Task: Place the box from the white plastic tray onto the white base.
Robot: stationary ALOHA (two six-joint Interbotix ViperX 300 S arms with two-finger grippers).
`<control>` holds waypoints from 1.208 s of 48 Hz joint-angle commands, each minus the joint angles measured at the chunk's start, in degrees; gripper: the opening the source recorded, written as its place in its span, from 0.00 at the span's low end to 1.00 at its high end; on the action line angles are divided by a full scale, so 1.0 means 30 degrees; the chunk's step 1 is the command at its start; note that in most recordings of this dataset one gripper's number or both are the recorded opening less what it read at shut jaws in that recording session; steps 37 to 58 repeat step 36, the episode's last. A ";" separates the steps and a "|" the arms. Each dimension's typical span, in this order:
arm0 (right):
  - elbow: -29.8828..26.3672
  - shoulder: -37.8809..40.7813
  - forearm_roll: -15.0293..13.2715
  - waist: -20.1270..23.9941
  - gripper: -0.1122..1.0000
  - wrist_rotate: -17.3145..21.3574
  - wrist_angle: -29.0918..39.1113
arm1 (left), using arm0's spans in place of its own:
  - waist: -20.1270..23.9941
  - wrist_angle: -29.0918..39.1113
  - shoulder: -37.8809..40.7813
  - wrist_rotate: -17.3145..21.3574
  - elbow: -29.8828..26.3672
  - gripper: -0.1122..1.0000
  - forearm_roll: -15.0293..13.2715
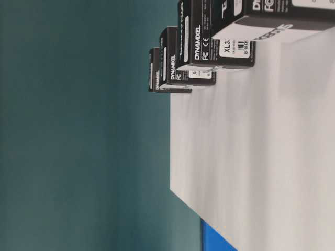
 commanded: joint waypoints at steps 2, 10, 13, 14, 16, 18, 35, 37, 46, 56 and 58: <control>-0.0117 -0.0176 -0.0029 -0.0352 0.99 0.0029 0.0000 | 0.0000 -0.0176 0.0117 -0.0029 -0.0205 0.03 0.0029; -0.0088 -0.0205 -0.0029 -0.0469 0.99 -0.0088 0.0029 | 0.0000 -0.0264 0.0146 -0.0029 -0.0205 0.03 0.0029; -0.0029 -0.0205 -0.0029 -0.0469 0.99 -0.0117 0.0029 | 0.0000 -0.0264 0.0146 -0.0029 -0.0205 0.03 0.0029; 0.0000 -0.0205 -0.0029 -0.0469 0.99 -0.0088 0.0029 | 0.0000 -0.0264 0.0146 -0.0029 -0.0205 0.03 0.0029; 0.0059 -0.0205 -0.0059 -0.0439 0.99 -0.0088 0.0029 | 0.0000 -0.0234 0.0146 -0.0029 -0.0205 0.03 0.0029; 0.0088 -0.0205 -0.0029 -0.0469 0.99 -0.0088 0.0000 | 0.0000 -0.0264 0.0146 -0.0029 -0.0205 0.03 0.0029; 0.0146 -0.0234 0.0469 -0.0264 0.99 -0.0205 -0.1113 | 0.0000 -0.0791 0.0205 -0.0029 -0.0205 0.03 0.0029; 0.0117 -0.0234 0.0557 -0.0205 0.99 -0.0205 -0.1172 | 0.0000 -0.0850 0.0205 -0.0029 -0.0205 0.03 0.0029; 0.0117 -0.0234 0.0557 -0.0205 0.99 -0.0205 -0.1172 | 0.0000 -0.0850 0.0205 -0.0029 -0.0205 0.03 0.0029; 0.0117 -0.0234 0.0557 -0.0205 0.99 -0.0205 -0.1172 | 0.0000 -0.0850 0.0205 -0.0029 -0.0205 0.03 0.0029; 0.0117 -0.0234 0.0557 -0.0205 0.99 -0.0205 -0.1172 | 0.0000 -0.0850 0.0205 -0.0029 -0.0205 0.03 0.0029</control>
